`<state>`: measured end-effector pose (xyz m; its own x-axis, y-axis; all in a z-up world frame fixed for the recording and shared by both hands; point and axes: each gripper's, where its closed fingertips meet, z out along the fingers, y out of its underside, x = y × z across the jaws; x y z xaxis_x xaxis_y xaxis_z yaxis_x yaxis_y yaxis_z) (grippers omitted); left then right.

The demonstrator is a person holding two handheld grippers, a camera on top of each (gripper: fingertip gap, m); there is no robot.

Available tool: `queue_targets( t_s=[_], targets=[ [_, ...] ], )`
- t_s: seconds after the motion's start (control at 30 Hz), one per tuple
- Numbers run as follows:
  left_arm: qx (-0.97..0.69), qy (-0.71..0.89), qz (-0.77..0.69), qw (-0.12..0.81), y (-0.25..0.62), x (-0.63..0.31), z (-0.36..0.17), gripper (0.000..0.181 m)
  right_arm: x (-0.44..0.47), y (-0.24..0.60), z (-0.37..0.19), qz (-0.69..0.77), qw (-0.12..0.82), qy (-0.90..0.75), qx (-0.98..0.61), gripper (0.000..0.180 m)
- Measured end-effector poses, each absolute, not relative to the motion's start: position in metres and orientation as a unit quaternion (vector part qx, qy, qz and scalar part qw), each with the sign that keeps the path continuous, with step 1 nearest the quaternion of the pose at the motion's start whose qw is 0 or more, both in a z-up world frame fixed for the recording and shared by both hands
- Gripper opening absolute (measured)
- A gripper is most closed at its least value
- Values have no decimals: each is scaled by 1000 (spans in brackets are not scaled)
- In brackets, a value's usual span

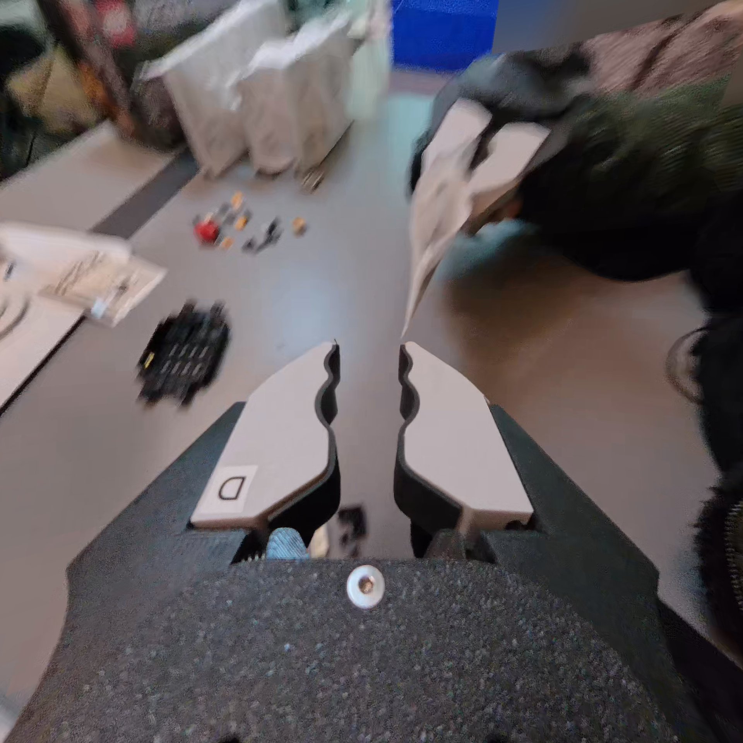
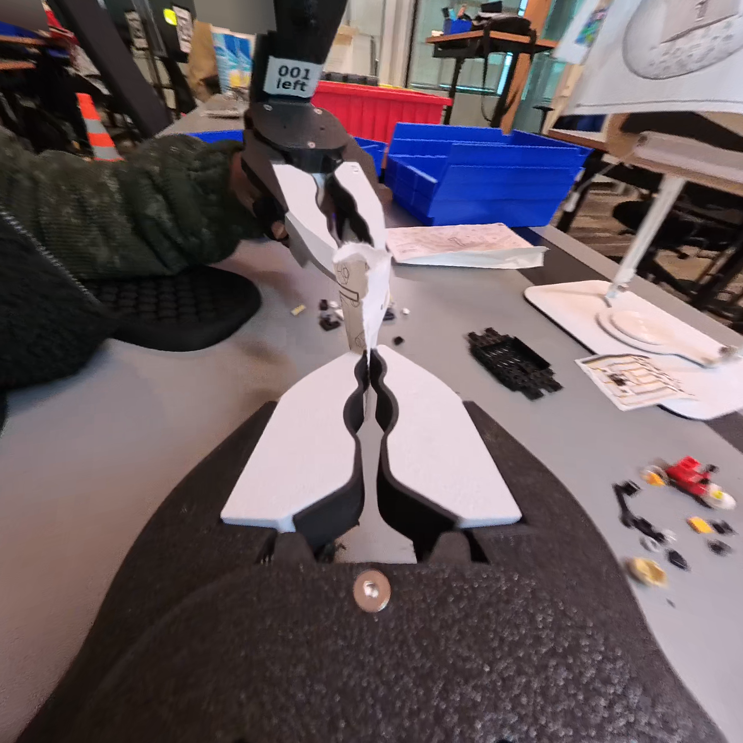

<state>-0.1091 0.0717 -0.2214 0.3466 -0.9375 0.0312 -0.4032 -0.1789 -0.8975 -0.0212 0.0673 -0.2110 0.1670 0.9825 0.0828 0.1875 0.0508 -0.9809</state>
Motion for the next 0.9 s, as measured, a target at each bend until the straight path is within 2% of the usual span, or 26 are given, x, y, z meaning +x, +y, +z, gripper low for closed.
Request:
queue_targets(
  t_s=[0.07,0.13,0.43,0.53,0.7,0.8,0.9],
  targets=[
    [-769,458,-220,389,95,-140,-244,22,-12,80,-212,373,513,-503,-587,0],
    [-810,464,-165,318,100,-158,-266,26,-8,86,-216,368,511,-498,-596,0],
    [-836,527,-82,131,117,-149,-305,28,-20,70,-237,375,467,-535,-595,0],
    [-836,530,-77,115,123,-143,-309,24,-21,68,-238,377,462,-539,-594,0],
    [-841,527,-84,84,119,-144,-311,6,-22,66,-240,379,457,-542,-595,0],
    [-825,536,-128,122,113,-128,-295,7,-25,67,-244,374,454,-543,-600,0],
    [-774,568,-197,200,91,-94,-246,7,-28,68,-254,361,444,-544,-613,0]
  ],
)
